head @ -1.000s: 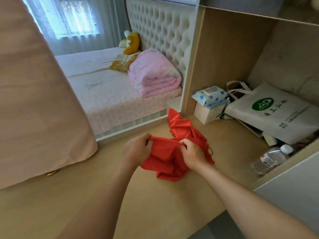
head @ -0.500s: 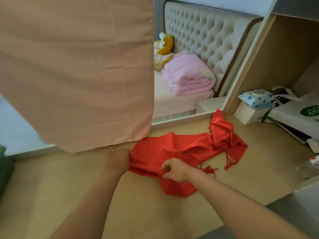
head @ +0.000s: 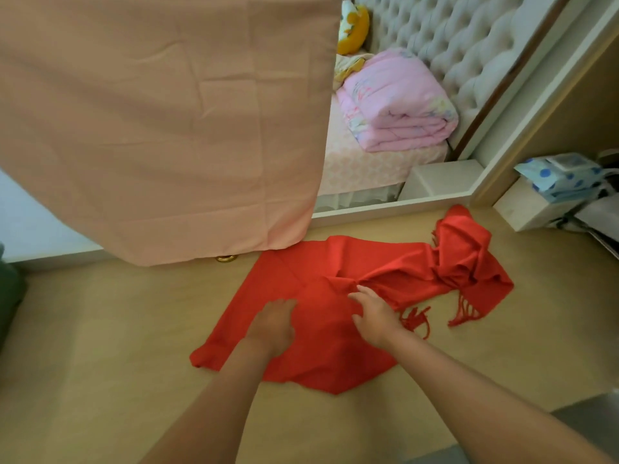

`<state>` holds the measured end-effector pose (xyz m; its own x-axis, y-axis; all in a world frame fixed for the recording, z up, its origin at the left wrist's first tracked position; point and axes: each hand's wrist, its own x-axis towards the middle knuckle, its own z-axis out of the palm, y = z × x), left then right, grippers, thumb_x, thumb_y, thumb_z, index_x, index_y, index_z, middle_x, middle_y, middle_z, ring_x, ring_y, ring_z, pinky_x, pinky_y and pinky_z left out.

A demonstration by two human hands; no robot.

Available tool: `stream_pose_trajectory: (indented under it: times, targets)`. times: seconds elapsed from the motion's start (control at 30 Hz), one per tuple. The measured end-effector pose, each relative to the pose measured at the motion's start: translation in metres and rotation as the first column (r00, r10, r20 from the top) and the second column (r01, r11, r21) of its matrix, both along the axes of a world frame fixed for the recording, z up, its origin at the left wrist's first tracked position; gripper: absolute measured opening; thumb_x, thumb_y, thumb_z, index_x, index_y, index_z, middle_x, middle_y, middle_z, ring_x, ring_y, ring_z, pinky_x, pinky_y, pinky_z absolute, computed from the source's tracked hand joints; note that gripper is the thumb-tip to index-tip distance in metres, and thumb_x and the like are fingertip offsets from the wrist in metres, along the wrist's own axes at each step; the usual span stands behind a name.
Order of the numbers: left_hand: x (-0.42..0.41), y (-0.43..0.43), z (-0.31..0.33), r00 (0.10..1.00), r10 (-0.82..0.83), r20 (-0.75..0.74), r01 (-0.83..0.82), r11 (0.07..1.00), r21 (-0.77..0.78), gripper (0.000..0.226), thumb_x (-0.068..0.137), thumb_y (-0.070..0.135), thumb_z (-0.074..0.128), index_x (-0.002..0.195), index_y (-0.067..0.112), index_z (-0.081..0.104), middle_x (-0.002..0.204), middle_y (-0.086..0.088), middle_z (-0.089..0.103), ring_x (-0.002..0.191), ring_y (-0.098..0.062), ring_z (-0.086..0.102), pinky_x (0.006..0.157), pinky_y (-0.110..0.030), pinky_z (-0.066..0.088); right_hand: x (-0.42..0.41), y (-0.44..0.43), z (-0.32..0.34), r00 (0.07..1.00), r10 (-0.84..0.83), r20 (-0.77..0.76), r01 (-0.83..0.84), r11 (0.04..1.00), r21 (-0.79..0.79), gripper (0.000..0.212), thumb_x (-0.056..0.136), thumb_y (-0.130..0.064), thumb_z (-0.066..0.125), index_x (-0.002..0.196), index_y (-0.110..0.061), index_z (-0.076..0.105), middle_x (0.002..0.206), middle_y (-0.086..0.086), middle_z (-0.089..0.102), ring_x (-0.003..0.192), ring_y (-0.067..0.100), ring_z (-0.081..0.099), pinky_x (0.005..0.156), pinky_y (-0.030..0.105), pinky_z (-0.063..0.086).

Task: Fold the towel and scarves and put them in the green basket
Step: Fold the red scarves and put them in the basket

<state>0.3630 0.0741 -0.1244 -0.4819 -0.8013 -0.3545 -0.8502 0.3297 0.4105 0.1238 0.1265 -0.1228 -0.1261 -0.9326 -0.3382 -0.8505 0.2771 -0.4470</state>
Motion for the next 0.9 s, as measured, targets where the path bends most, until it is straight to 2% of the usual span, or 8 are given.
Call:
stream_pose_trajectory:
  times: [0.13, 0.23, 0.3, 0.4, 0.5, 0.63, 0.77, 0.9]
  targets:
    - [-0.037, -0.013, -0.010, 0.997, 0.015, -0.075, -0.013, 0.999, 0.029, 0.064, 0.093, 0.015, 0.054, 0.151, 0.012, 0.029, 0.152, -0.011, 0.037, 0.140, -0.027, 0.034, 0.116, -0.030, 0.021, -0.008, -0.032, -0.011, 1.000, -0.017, 0.020, 0.016, 1.000, 0.020, 0.077, 0.093, -0.018, 0.060, 0.157, -0.026, 0.018, 0.167, -0.002, 0.001, 0.144, 0.026, 0.034, 0.113, 0.037, 0.035]
    - [-0.061, -0.025, -0.015, 0.990, 0.031, -0.137, -0.032, 0.999, -0.012, 0.067, 0.093, 0.016, 0.056, 0.153, 0.012, 0.026, 0.154, -0.008, 0.034, 0.142, -0.023, 0.031, 0.116, -0.026, 0.018, -0.014, -0.053, -0.023, 0.999, 0.001, 0.050, -0.006, 0.993, 0.114, 0.084, 0.094, -0.023, 0.060, 0.159, -0.029, 0.006, 0.162, 0.004, 0.018, 0.141, 0.029, 0.038, 0.112, 0.038, 0.035]
    - [-0.073, -0.033, -0.015, 0.984, 0.027, -0.176, -0.032, 0.999, -0.022, 0.071, 0.091, 0.015, 0.058, 0.153, 0.011, 0.025, 0.155, -0.007, 0.033, 0.144, -0.022, 0.028, 0.117, -0.025, 0.016, -0.017, -0.063, -0.031, 0.999, 0.037, 0.018, -0.040, 0.988, 0.149, 0.069, 0.094, -0.022, 0.059, 0.155, -0.024, 0.027, 0.149, 0.008, 0.041, 0.135, 0.029, 0.045, 0.110, 0.035, 0.037]
    - [-0.080, -0.042, -0.015, 0.968, 0.019, -0.252, -0.023, 1.000, -0.010, 0.081, 0.086, 0.013, 0.066, 0.154, 0.013, 0.021, 0.158, -0.006, 0.028, 0.147, -0.020, 0.025, 0.119, -0.024, 0.016, -0.016, -0.072, -0.035, 0.996, 0.090, 0.009, -0.091, 0.993, 0.076, 0.032, 0.092, -0.020, 0.055, 0.122, -0.024, 0.067, 0.119, 0.006, 0.059, 0.116, 0.027, 0.058, 0.099, 0.033, 0.045]
    - [-0.078, -0.045, -0.008, 0.935, 0.105, -0.339, -0.091, 0.994, 0.059, 0.085, 0.083, 0.014, 0.071, 0.154, 0.015, 0.025, 0.153, -0.002, 0.038, 0.140, -0.015, 0.037, 0.112, -0.016, 0.024, -0.006, -0.079, -0.020, 0.980, 0.037, 0.194, -0.026, 0.998, -0.058, 0.022, 0.092, -0.018, 0.055, 0.108, -0.023, 0.070, 0.107, 0.001, 0.060, 0.104, 0.019, 0.059, 0.095, 0.031, 0.044]
    - [-0.059, -0.049, 0.009, 0.893, 0.141, -0.428, -0.194, 0.978, -0.081, 0.038, 0.083, 0.000, 0.060, 0.118, 0.013, 0.064, 0.104, -0.007, 0.065, 0.099, -0.024, 0.059, 0.092, -0.031, 0.044, 0.010, -0.085, 0.007, 0.939, 0.012, 0.344, 0.034, 0.991, -0.129, 0.012, 0.088, -0.022, 0.062, 0.097, -0.029, 0.066, 0.096, -0.008, 0.067, 0.092, 0.012, 0.061, 0.087, 0.030, 0.047]
    - [-0.017, -0.052, 0.027, 0.836, 0.239, -0.494, -0.351, 0.925, -0.145, 0.029, 0.075, -0.005, 0.049, 0.094, 0.011, 0.064, 0.091, -0.007, 0.055, 0.089, -0.025, 0.053, 0.080, -0.025, 0.036, 0.025, -0.077, 0.021, 0.985, 0.139, 0.098, -0.146, 0.986, 0.076, 0.043, 0.078, -0.038, 0.067, 0.120, -0.033, 0.061, 0.110, -0.007, 0.069, 0.103, 0.017, 0.063, 0.088, 0.030, 0.050]
    - [0.049, -0.050, 0.043, 0.802, 0.362, -0.476, -0.460, 0.882, -0.104, 0.025, 0.074, -0.008, 0.049, 0.090, 0.008, 0.061, 0.093, -0.012, 0.058, 0.094, -0.032, 0.055, 0.080, -0.028, 0.036, 0.067, -0.070, 0.030, 0.989, 0.144, 0.033, -0.146, 0.987, 0.060, 0.016, 0.093, -0.026, 0.056, 0.103, -0.024, 0.069, 0.104, 0.000, 0.072, 0.102, 0.026, 0.066, 0.082, 0.030, 0.048]
